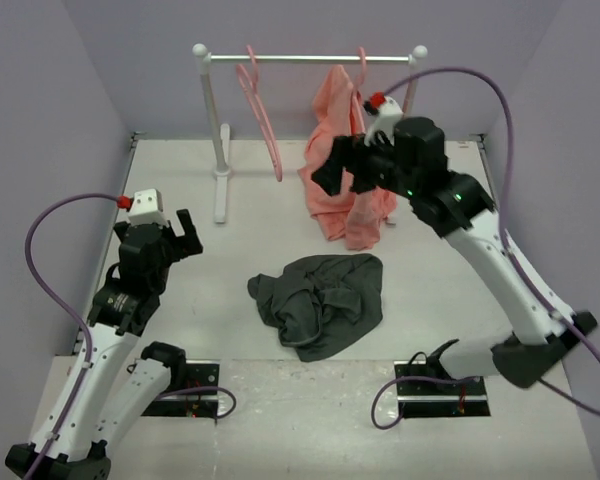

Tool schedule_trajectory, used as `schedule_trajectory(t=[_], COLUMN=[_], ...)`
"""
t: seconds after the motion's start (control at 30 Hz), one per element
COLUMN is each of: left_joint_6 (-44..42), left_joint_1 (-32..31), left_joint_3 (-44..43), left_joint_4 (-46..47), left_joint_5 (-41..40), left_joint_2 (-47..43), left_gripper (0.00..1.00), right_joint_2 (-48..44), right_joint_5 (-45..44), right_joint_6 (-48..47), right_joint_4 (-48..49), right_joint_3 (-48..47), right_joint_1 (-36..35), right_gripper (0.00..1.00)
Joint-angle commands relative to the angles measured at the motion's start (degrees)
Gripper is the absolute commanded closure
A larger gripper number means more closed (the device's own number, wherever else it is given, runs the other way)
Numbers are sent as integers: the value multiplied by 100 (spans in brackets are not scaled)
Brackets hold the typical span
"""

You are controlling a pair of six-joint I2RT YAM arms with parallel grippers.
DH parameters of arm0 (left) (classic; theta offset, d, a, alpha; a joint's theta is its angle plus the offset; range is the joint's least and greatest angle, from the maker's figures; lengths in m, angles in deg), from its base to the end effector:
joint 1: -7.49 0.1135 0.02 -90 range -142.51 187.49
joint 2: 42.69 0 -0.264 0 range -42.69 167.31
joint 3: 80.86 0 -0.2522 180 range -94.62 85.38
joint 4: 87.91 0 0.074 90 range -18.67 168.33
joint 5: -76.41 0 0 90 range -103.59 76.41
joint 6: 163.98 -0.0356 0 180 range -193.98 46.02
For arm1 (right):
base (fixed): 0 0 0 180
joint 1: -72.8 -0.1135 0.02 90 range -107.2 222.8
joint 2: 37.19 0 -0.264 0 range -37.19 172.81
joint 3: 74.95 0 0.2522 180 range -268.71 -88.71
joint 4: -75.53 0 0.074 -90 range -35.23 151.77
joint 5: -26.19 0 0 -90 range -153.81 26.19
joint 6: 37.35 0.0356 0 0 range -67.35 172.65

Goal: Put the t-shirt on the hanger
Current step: Pick up the hanger from the clothesline.

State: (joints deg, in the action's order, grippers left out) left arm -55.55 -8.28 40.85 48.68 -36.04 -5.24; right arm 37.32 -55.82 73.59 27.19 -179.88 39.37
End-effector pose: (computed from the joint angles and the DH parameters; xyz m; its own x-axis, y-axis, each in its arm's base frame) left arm 0.1431 -0.0263 0.3227 -0.3225 -0.2125 -0.9224 -0.2004 0.9677 -0.1529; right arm 0.2234 0.1534 0.4620 -0.4743 0.1110 -0.8734 -0.5209 0.7644 0.3800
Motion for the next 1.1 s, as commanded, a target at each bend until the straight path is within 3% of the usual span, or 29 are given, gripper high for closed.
schedule_trajectory(t=[0.0, 0.07, 0.13, 0.2, 0.47, 0.63, 0.97, 1.07], left_joint_6=[-103, -86, -94, -95, -103, -103, -90, -85], left_joint_1=[48, 48, 48, 48, 48, 48, 48, 39], left_joint_3=[-20, -13, -3, 5, -3, 6, 6, 15], left_joint_4=[196, 196, 205, 213, 196, 205, 183, 170], left_joint_5=[133, 127, 144, 160, 216, 244, 215, 205], left_joint_2=[-45, -71, -88, -81, 26, 26, 12, 6], left_gripper=[0, 0, 0, 0, 0, 0, 0, 0], right_joint_2=[2100, 2725, 3537, 4058, 4681, 4783, 5029, 5091], right_joint_5=[-800, -1076, -1123, -1156, -834, -933, -1176, -1231], right_joint_6=[-707, -881, -1051, -1171, -1185, -1180, -1320, -1318], right_joint_4=[-605, -734, -751, -727, -128, 177, 526, 596], right_joint_3=[-2232, -3054, -4110, -4470, -4469, -4371, -4374, -4381], right_joint_1=[-389, -454, -471, -480, -540, -554, -559, -551], right_gripper=[19, 22, 37, 38, 46, 62, 67, 73])
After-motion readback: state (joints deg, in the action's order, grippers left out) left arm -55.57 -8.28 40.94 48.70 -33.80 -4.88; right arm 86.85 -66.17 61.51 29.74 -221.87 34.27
